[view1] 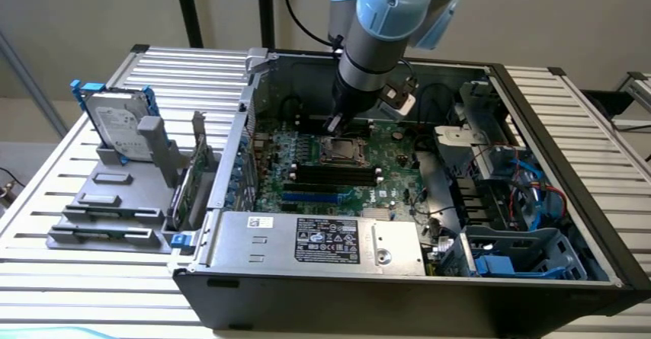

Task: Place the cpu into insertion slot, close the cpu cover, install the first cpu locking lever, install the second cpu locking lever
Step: 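Install the first cpu locking lever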

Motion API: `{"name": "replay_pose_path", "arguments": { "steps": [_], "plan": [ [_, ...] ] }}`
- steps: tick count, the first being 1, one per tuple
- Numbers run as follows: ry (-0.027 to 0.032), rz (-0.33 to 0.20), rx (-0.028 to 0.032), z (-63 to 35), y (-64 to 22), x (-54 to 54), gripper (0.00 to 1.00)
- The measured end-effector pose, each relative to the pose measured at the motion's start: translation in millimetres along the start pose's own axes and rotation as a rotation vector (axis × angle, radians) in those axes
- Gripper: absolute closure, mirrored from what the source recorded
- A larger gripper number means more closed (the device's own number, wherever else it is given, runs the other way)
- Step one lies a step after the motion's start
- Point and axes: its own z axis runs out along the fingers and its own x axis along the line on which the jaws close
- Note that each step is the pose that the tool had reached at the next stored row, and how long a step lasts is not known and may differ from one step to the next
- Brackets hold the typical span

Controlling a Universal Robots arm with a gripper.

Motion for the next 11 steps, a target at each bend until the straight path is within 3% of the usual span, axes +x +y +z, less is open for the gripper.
{"name": "replay_pose_path", "arguments": {
  "steps": [11],
  "plan": [
    [-0.0001, 0.0, 0.0, 1.2, -5.2, -0.6, 0.89]
  ]
}}
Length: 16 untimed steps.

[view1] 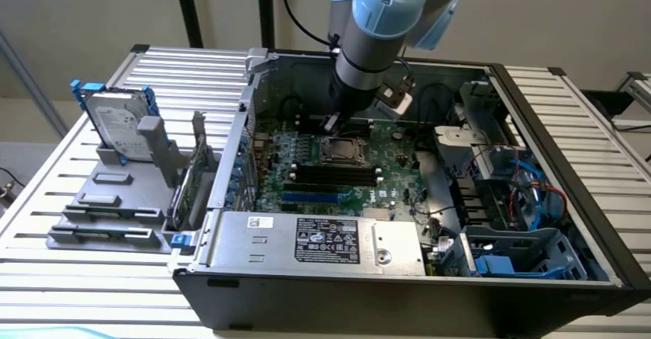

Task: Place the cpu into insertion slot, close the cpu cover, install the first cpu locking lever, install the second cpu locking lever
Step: 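Install the first cpu locking lever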

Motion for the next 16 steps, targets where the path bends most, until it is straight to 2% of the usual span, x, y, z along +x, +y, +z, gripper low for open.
{"name": "replay_pose_path", "arguments": {
  "steps": [8, 16],
  "plan": [
    [-0.0012, 0.0, -0.0008, 0.6, -0.5, 1.7, 0.89],
    [-0.0015, 0.0, -0.0011, 0.0, 5.6, 5.7, 0.89]
  ]
}}
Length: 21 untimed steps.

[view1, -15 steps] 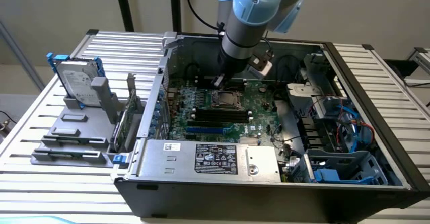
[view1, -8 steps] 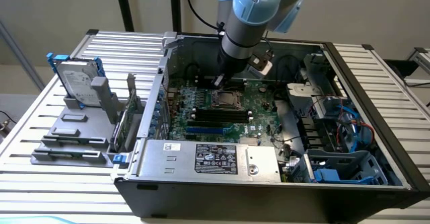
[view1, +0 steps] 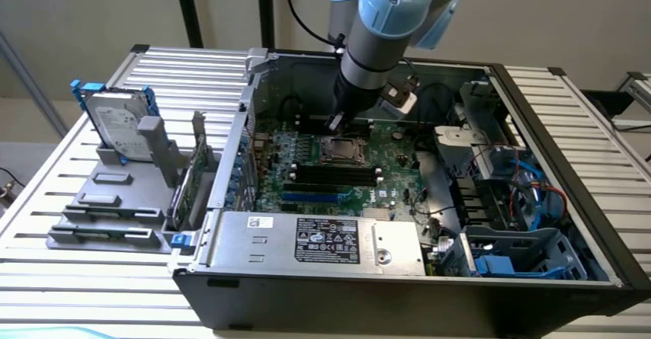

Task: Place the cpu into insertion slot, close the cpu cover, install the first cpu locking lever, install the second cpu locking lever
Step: 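Install the first cpu locking lever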

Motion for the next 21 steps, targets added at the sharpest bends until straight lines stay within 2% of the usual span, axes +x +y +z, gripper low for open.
{"name": "replay_pose_path", "arguments": {
  "steps": [21],
  "plan": [
    [-0.0002, -0.001, 0.0001, 2.8, 9.2, 4.4, 0.89]
  ]
}}
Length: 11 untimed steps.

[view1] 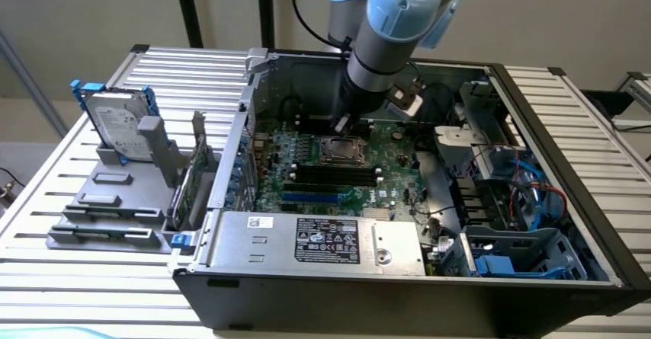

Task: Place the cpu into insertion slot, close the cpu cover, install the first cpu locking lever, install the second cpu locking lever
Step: 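Install the first cpu locking lever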

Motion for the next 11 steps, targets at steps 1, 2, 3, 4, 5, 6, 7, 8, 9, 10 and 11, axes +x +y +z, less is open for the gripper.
{"name": "replay_pose_path", "arguments": {
  "steps": [1, 2, 3, 4, 5, 6, 7, 8, 9, 10, 11],
  "plan": [
    [0.0001, 0.0, 0.0, 0.0, 0.5, 0.2, 0.89],
    [0.0001, 0.0, 0.0, 0.0, 0.9, 0.4, 0.89],
    [0.0001, 0.0, 0.0, 0.0, 1.3, 0.6, 0.89],
    [0.0001, 0.0, 0.0001, 0.0, 1.8, 0.7, 0.89],
    [0.0002, 0.0, 0.0001, 0.0, 2.3, 0.8, 0.89],
    [0.0002, 0.0, 0.0001, -0.1, 2.8, 0.9, 0.89],
    [0.0001, 0.0, 0.0001, -0.1, 3.3, 0.9, 0.89],
    [0.0, -0.001, 0.0002, -0.1, 3.7, 0.8, 0.89],
    [-0.0001, -0.001, 0.0003, 0.0, 4.1, 0.7, 0.89],
    [-0.0002, -0.002, 0.0004, 0.1, 4.4, 0.7, 0.89],
    [-0.0002, -0.003, 0.0006, 0.2, 4.7, 0.6, 0.89]
  ]
}}
